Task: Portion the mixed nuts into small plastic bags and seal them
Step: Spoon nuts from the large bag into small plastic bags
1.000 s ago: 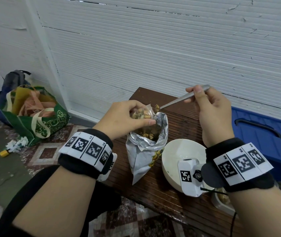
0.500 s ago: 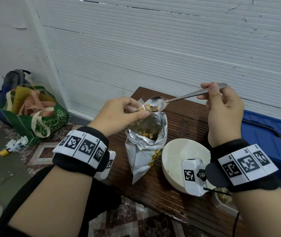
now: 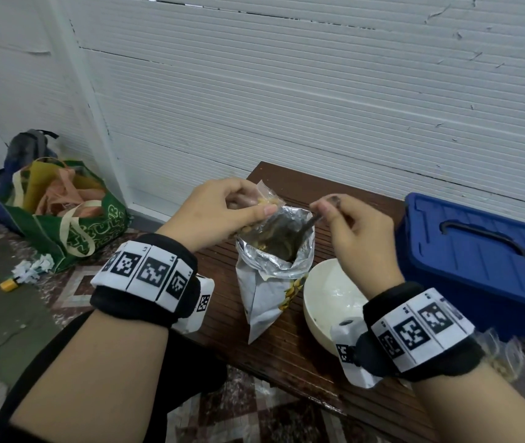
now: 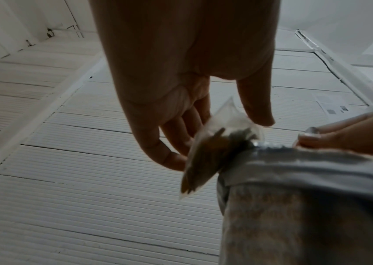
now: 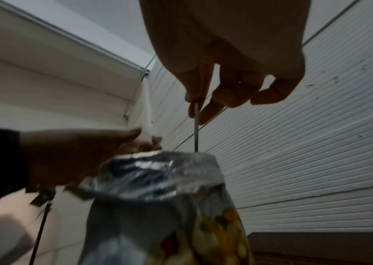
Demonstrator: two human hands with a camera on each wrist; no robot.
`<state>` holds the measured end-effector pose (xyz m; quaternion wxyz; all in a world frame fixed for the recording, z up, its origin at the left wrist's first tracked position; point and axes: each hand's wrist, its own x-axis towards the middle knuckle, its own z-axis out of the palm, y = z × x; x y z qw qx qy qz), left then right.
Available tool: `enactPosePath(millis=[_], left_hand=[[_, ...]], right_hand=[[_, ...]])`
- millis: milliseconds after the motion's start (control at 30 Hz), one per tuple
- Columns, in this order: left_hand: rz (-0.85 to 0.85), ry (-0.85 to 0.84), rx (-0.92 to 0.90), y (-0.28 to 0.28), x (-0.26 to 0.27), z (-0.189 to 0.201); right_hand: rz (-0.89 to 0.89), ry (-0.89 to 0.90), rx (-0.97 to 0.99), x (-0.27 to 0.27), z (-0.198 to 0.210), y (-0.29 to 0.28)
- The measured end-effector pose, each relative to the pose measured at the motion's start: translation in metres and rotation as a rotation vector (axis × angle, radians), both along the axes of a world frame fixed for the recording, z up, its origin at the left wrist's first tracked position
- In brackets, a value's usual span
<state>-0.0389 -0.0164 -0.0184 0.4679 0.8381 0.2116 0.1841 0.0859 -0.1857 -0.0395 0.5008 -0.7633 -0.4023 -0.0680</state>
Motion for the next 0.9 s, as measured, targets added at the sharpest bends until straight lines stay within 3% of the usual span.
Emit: enactPosePath(millis=[133,333,533,900], left_hand=[[-0.035,0.000,-0.009,0.000,0.000,-0.001],[-0.023,0.017,0.002,0.000,0.000,-0.001],[-0.027,0.016,0.007,-0.001,0.001,-0.002],[-0.044,0.014,-0.019,-0.005,0.000,0.001]], right_hand=[[0.081,-0.033,-0.166,-0.006,-0.012,0.004],[0.104,0.107,-0.145,-0.013,-0.017,0.005],[-0.049,0.260,0.047,-0.008,-0.012,0.003],[-0.333,0.409,0.139,0.018,0.004,-0.008]])
